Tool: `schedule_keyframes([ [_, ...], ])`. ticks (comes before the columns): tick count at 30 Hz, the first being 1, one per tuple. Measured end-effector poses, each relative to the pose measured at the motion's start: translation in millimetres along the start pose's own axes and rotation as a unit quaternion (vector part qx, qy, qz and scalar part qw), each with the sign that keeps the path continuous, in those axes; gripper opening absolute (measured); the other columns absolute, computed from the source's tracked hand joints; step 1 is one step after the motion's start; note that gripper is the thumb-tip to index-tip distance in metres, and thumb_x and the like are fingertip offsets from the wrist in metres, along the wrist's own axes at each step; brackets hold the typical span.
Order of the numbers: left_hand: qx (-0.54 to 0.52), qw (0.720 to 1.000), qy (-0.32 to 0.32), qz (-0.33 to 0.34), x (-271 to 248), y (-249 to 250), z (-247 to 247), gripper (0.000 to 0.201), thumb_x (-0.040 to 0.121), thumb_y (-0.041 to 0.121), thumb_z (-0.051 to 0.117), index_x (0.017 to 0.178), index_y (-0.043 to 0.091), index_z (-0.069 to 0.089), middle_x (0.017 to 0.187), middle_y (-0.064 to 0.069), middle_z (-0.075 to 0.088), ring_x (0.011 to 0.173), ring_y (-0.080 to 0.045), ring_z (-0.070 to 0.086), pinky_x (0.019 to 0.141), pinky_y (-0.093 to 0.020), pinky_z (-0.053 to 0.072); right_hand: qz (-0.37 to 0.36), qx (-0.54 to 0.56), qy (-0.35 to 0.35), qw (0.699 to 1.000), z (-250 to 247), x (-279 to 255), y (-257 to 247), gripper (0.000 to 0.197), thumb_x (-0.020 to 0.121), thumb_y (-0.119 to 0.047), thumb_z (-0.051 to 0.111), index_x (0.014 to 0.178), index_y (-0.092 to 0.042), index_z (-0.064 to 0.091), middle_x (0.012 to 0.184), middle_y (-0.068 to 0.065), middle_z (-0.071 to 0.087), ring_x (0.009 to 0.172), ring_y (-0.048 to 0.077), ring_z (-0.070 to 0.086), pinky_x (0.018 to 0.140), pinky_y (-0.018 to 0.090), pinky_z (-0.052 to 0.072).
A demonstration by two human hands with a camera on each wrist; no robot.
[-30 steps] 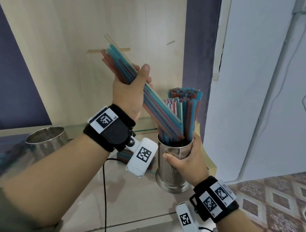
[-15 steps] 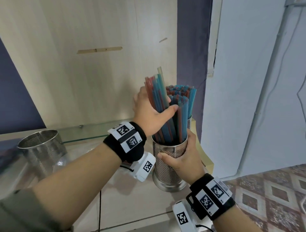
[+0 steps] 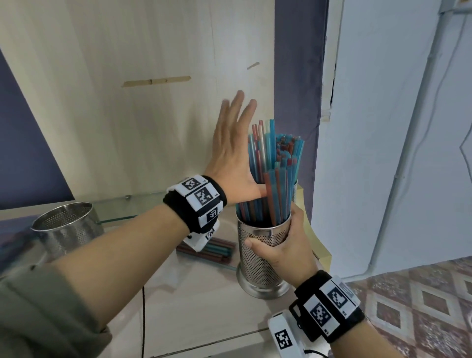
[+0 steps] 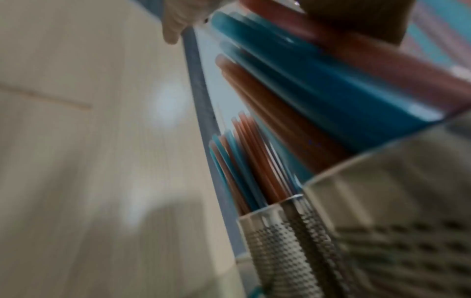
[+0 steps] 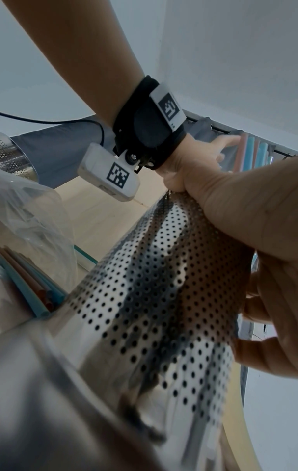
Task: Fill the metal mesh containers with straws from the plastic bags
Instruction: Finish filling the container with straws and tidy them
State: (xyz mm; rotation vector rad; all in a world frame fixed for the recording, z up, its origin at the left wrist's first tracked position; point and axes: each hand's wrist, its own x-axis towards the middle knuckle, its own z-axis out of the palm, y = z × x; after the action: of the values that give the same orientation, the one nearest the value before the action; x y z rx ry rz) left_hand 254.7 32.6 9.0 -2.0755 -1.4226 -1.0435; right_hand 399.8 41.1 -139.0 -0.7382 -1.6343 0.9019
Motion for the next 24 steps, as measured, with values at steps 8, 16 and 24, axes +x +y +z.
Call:
schedule_keyframes([
  [8,-0.028,0.993,-0.025,0.116,-5.8,-6.9,1.8,0.069,0.068,0.036,0.083,0.127,0.008,0.059,0.133,-0.007,0.056,0.129,-0.021,0.048,0.109,-0.036,0.04,0.002,-0.007,-0.006,1.0,-1.2,-1.7,-1.7,0.105,0.052,-0.052,0.091,0.136,-0.04,0.029,0.126,-0.021,0.057,0.121,0.0,0.054,0.104,0.038,0.049],
  [16,-0.048,0.984,-0.111,0.134,-8.7,-9.8,-27.5,0.065,0.084,0.026,0.064,0.145,0.021,0.044,0.152,0.001,0.041,0.14,-0.011,0.038,0.115,-0.027,0.032,-0.012,0.007,-0.008,1.0,-1.6,-1.7,-3.0,0.099,0.052,-0.05,0.09,0.131,-0.044,0.03,0.123,-0.023,0.058,0.119,-0.001,0.055,0.103,0.032,0.049],
  [24,-0.074,0.996,0.006,0.052,-51.9,-25.8,-49.0,0.057,0.09,0.024,0.041,0.146,0.012,0.039,0.148,-0.002,0.041,0.138,-0.01,0.036,0.112,-0.018,0.027,-0.032,0.013,-0.009,0.999,-1.5,-0.2,1.1,0.1,0.052,-0.046,0.091,0.133,-0.036,0.033,0.122,-0.024,0.058,0.119,0.0,0.056,0.101,0.024,0.048],
])
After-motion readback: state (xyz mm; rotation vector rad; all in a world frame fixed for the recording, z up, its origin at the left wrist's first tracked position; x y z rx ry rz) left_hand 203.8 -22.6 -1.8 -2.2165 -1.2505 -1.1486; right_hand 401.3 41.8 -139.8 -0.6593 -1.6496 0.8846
